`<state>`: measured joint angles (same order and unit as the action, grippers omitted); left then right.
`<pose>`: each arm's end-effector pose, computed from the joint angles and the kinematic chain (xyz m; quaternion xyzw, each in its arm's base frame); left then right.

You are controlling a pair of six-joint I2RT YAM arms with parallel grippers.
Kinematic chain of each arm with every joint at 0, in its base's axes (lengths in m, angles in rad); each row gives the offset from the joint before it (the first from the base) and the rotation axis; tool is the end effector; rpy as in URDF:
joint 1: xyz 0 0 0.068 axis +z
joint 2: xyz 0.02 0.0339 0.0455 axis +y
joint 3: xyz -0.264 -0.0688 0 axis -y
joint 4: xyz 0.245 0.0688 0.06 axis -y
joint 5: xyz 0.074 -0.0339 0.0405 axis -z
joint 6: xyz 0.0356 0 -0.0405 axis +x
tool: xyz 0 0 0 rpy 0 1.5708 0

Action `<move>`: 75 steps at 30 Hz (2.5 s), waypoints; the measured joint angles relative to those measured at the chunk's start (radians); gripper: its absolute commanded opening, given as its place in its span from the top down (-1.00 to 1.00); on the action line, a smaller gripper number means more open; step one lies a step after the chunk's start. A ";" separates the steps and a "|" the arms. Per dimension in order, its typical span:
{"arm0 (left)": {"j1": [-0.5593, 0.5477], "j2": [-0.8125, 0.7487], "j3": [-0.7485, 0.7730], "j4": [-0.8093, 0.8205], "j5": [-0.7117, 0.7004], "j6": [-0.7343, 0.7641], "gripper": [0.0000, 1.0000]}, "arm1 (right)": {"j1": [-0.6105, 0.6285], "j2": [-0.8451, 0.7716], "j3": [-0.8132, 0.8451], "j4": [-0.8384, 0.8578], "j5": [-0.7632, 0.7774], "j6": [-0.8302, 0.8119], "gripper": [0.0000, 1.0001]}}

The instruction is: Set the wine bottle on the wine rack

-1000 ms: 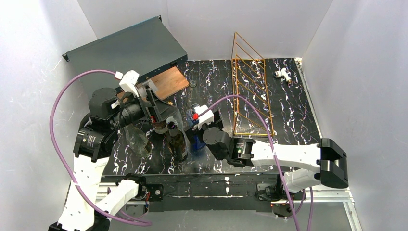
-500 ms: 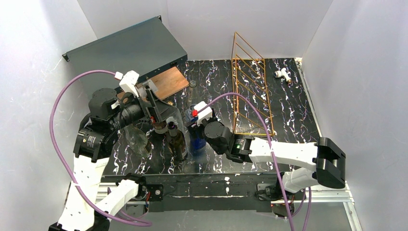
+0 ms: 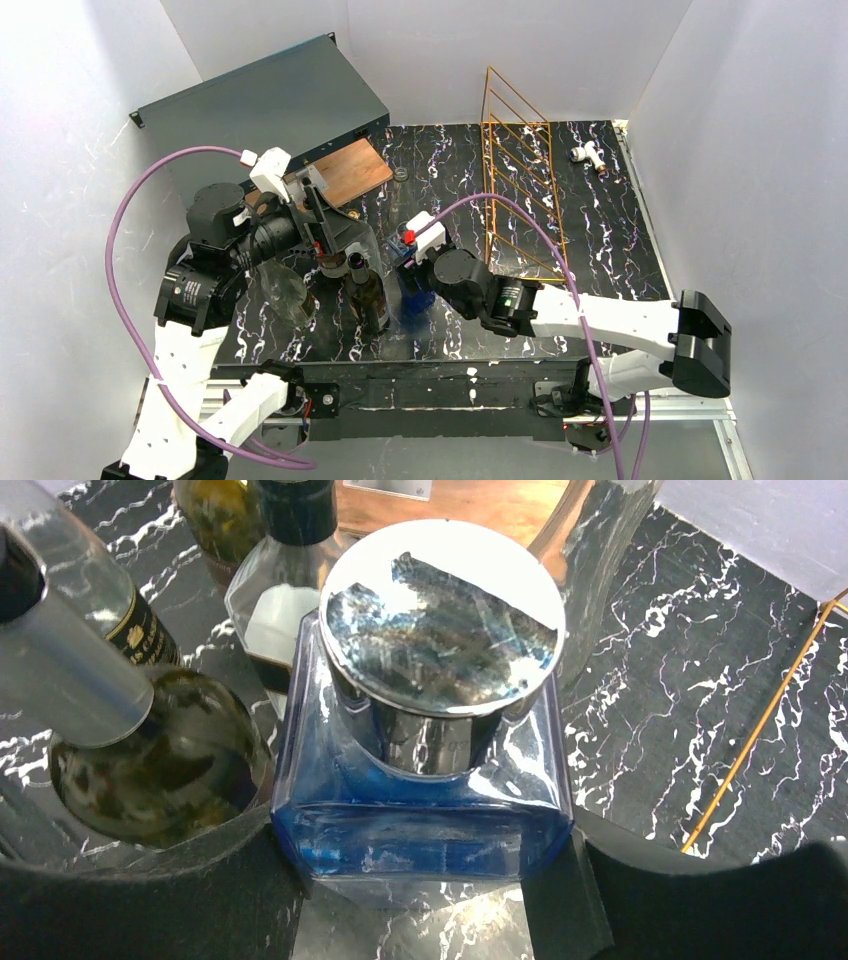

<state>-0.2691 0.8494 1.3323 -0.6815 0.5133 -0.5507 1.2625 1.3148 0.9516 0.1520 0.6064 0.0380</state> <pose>0.1281 -0.0535 0.4579 0.0542 0.7635 -0.4243 0.4837 0.1117 0.2839 0.3163 -0.2730 0.7153 0.1784 0.6181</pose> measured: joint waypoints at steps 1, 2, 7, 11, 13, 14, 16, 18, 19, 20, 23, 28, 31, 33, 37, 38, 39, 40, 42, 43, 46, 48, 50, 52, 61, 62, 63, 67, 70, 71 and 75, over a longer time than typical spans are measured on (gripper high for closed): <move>0.000 0.001 0.000 0.000 0.000 0.000 -0.99 | 0.000 -0.008 0.001 -0.015 -0.007 -0.001 0.97; 0.000 0.001 0.000 0.000 0.000 0.000 -0.99 | 0.000 -0.019 0.001 -0.038 -0.018 -0.002 0.97; 0.000 0.003 0.000 0.000 0.000 0.000 -0.99 | -0.005 -0.066 0.018 -0.153 -0.052 0.001 0.97; 0.000 0.004 0.000 0.000 0.000 0.000 -0.99 | -0.006 -0.116 0.041 -0.291 -0.068 0.016 0.97; 0.000 0.006 0.000 0.000 0.000 0.000 -0.99 | -0.007 -0.143 0.059 -0.374 -0.071 0.026 0.97; 0.000 0.007 0.000 0.000 0.000 0.000 -0.99 | -0.008 -0.155 0.071 -0.418 -0.071 0.031 0.97; 0.000 0.012 0.000 0.001 0.000 0.000 -0.99 | -0.010 -0.180 0.095 -0.496 -0.071 0.042 0.97; 0.000 0.018 -0.002 0.002 0.000 0.000 -0.99 | -0.011 -0.213 0.111 -0.556 -0.070 0.049 0.97; 0.000 0.019 -0.003 0.002 0.001 0.000 -0.99 | -0.011 -0.232 0.118 -0.585 -0.067 0.053 0.97; 0.000 0.020 -0.006 0.004 0.001 0.000 -0.99 | -0.012 -0.249 0.127 -0.616 -0.063 0.059 0.97; 0.000 0.026 -0.013 0.008 0.003 0.000 -0.99 | -0.012 -0.286 0.159 -0.693 -0.042 0.069 0.97; 0.000 0.035 -0.013 0.018 0.009 0.000 -0.99 | -0.012 -0.319 0.217 -0.811 0.009 0.094 0.97; 0.000 0.039 -0.013 0.025 0.014 0.000 -0.99 | -0.012 -0.323 0.243 -0.879 0.048 0.111 0.97; 0.000 0.040 -0.013 0.029 0.017 0.000 -0.99 | -0.012 -0.330 0.249 -0.918 0.069 0.122 0.97; 0.000 0.039 -0.013 0.031 0.019 0.000 -0.99 | -0.012 -0.363 0.259 -1.016 0.127 0.146 0.97; 0.000 0.039 -0.013 0.031 0.019 0.000 -0.99 | -0.012 -0.373 0.265 -1.041 0.145 0.150 0.97; 0.000 0.039 -0.013 0.031 0.019 0.000 -0.99 | -0.012 -0.382 0.269 -1.059 0.161 0.153 0.97; 0.000 0.039 -0.013 0.031 0.019 0.000 -0.99 | -0.012 -0.389 0.277 -1.081 0.183 0.159 0.97; 0.000 0.039 -0.013 0.030 0.019 0.000 -0.99 | -0.012 -0.397 0.298 -1.119 0.229 0.170 0.97; 0.000 0.039 -0.013 0.030 0.019 0.000 -0.99 | -0.012 -0.398 0.309 -1.133 0.249 0.174 0.97; 0.000 0.044 -0.013 0.028 0.023 0.005 -0.99 | -0.013 -0.396 0.337 -1.170 0.323 0.192 0.97; 0.000 0.053 -0.011 0.021 0.026 0.011 -0.99 | -0.012 -0.396 0.345 -1.184 0.367 0.203 0.97; 0.000 0.067 -0.007 0.016 0.027 0.019 -0.99 | -0.012 -0.394 0.345 -1.197 0.405 0.211 0.97; 0.000 0.083 -0.007 0.011 0.031 0.026 -0.99 | -0.013 -0.389 0.345 -1.202 0.449 0.213 0.97; 0.000 0.154 0.003 -0.009 0.069 0.047 -0.99 | -0.201 -0.349 0.321 -0.978 0.487 0.056 0.97; 0.000 0.159 0.009 -0.010 0.073 0.051 -0.99 | -0.282 -0.328 0.321 -0.944 0.447 0.034 0.97; 0.000 0.161 0.015 -0.011 0.076 0.053 -0.99 | -0.372 -0.302 0.321 -0.912 0.405 0.016 0.97; 0.000 0.161 0.045 -0.014 0.097 0.057 -0.99 | -0.674 -0.183 0.321 -0.828 0.227 -0.043 0.97; 0.000 0.157 0.051 -0.015 0.109 0.057 -0.99 | -0.808 -0.097 0.330 -0.793 0.126 -0.077 0.97; 0.000 0.155 0.051 -0.017 0.112 0.060 -0.99 | -0.839 -0.067 0.344 -0.793 0.093 -0.089 0.97; 0.000 0.159 0.076 -0.050 0.112 0.079 -0.99 | -0.974 0.091 0.476 -0.783 -0.079 -0.132 0.97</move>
<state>-0.2691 1.0088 1.4082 -0.7315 0.6250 -0.4713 0.2890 1.4059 1.4277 -0.6308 0.5278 -0.0937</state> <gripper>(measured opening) 0.992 0.705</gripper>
